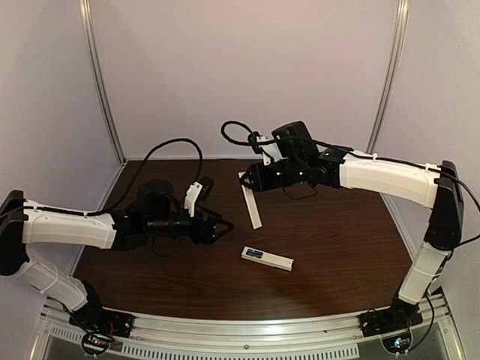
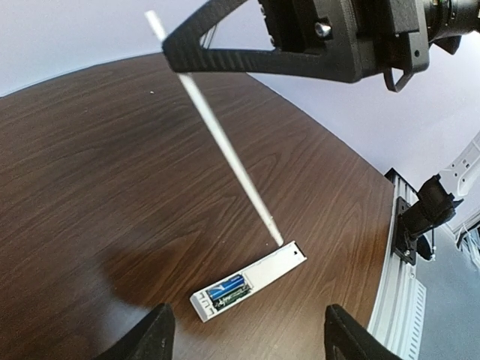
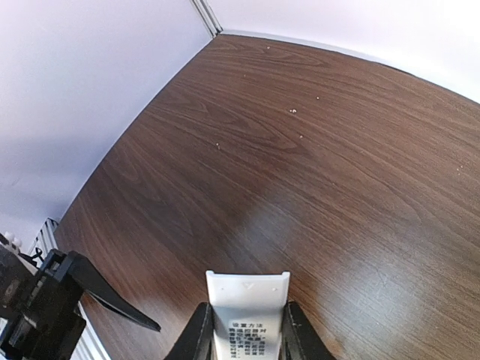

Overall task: Load the batteries into the remote control
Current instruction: Pass from the right arm to the left

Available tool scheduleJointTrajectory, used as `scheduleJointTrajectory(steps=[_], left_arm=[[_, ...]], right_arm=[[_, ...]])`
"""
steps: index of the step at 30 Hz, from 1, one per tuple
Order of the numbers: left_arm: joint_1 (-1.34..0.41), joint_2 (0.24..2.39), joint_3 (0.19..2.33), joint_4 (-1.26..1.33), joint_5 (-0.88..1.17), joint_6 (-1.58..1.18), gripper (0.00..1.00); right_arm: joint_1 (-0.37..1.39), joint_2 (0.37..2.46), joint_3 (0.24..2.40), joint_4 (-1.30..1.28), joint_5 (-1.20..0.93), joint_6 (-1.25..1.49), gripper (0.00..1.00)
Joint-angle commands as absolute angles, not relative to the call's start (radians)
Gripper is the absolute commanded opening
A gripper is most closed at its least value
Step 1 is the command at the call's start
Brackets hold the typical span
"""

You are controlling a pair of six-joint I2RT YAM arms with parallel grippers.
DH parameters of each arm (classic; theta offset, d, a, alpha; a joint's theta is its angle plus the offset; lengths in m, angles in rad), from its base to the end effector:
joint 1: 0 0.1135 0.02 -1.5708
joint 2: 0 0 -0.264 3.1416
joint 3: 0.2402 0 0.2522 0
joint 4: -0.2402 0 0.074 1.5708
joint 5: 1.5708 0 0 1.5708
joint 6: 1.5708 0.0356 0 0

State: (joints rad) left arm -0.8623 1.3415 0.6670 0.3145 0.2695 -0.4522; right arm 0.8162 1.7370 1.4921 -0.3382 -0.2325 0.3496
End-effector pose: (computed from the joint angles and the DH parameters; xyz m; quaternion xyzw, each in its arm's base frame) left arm 0.1816 -0.2265 0.2263 0.2408 0.7822 -0.4320 0.3790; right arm 0.2725 0.3018 0.3129 -0.2557 0.8382 0.3444 0.3369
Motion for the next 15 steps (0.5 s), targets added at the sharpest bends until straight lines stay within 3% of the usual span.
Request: scheduleJointTrajectory(steps=[1, 11, 15], left_arm=[[-0.896, 1.424, 0.738, 0.441, 0.226, -0.489, 0.69], [-0.921, 1.583, 0.871, 0.461, 0.167, -0.559, 0.58], [-0.923, 1.634, 0.912, 0.462, 0.169, -0.583, 0.45]], right_arm=[[0.819, 1.695, 1.454, -0.235, -0.239, 0.443, 0.19], [0.822, 1.646, 1.38, -0.16, -0.213, 0.497, 0.19], [0.822, 1.633, 1.364, -0.139, -0.215, 0.512, 0.2]])
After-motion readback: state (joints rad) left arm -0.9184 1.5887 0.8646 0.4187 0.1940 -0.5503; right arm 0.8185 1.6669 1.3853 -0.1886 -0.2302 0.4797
